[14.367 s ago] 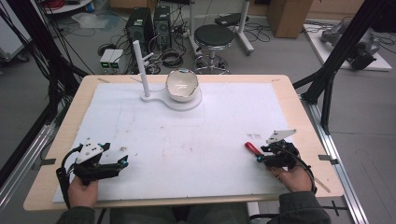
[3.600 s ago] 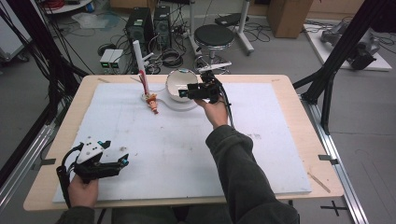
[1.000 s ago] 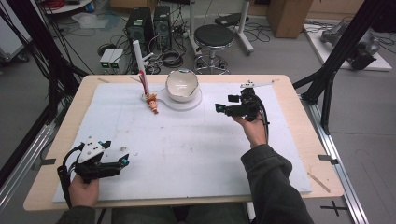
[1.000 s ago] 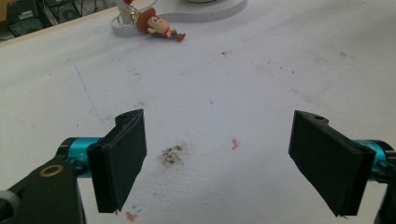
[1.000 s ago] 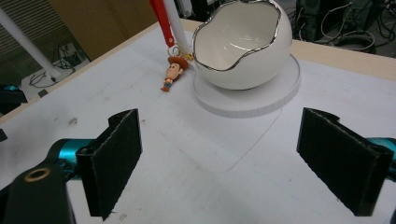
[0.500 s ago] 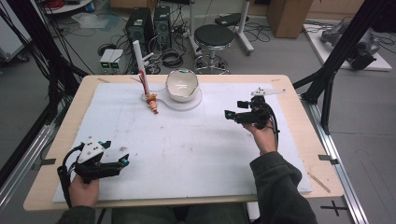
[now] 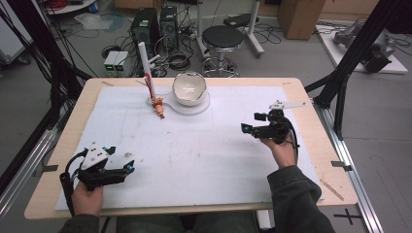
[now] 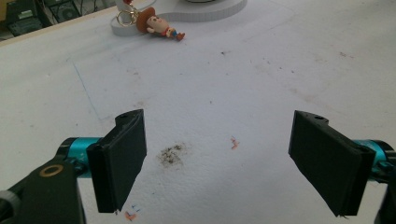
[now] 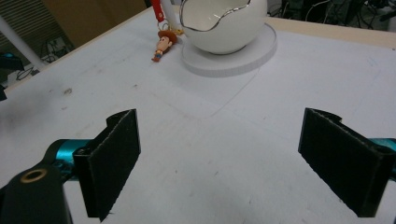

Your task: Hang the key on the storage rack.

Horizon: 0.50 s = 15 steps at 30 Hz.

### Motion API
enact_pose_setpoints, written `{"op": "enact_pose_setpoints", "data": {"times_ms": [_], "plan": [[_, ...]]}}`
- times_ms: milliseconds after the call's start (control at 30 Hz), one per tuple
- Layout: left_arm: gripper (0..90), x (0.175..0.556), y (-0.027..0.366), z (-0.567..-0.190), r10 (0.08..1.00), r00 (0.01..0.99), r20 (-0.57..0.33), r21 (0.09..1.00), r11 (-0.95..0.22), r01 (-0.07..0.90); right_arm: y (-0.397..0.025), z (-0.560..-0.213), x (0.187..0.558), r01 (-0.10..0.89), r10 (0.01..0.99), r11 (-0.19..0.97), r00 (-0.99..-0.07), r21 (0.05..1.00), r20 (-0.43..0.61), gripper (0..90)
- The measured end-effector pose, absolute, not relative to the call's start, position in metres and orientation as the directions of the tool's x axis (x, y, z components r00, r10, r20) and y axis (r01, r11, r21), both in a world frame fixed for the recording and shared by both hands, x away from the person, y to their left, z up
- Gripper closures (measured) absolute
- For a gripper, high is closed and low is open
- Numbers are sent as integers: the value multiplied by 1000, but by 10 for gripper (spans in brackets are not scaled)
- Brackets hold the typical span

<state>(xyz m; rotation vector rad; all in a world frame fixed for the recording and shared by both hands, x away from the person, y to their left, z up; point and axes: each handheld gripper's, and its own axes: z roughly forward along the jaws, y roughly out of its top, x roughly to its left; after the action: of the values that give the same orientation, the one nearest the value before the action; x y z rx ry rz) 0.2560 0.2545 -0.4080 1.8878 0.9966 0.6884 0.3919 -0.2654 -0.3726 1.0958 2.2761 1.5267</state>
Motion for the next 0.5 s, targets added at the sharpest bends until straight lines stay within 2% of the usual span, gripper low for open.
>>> {"op": "enact_pose_setpoints", "data": {"times_ms": [500], "plan": [[196, 257, 255, -408, 849, 525, 67, 880, -298, 369, -276, -386, 373, 463, 678, 203, -703, 863, 217, 122]]}}
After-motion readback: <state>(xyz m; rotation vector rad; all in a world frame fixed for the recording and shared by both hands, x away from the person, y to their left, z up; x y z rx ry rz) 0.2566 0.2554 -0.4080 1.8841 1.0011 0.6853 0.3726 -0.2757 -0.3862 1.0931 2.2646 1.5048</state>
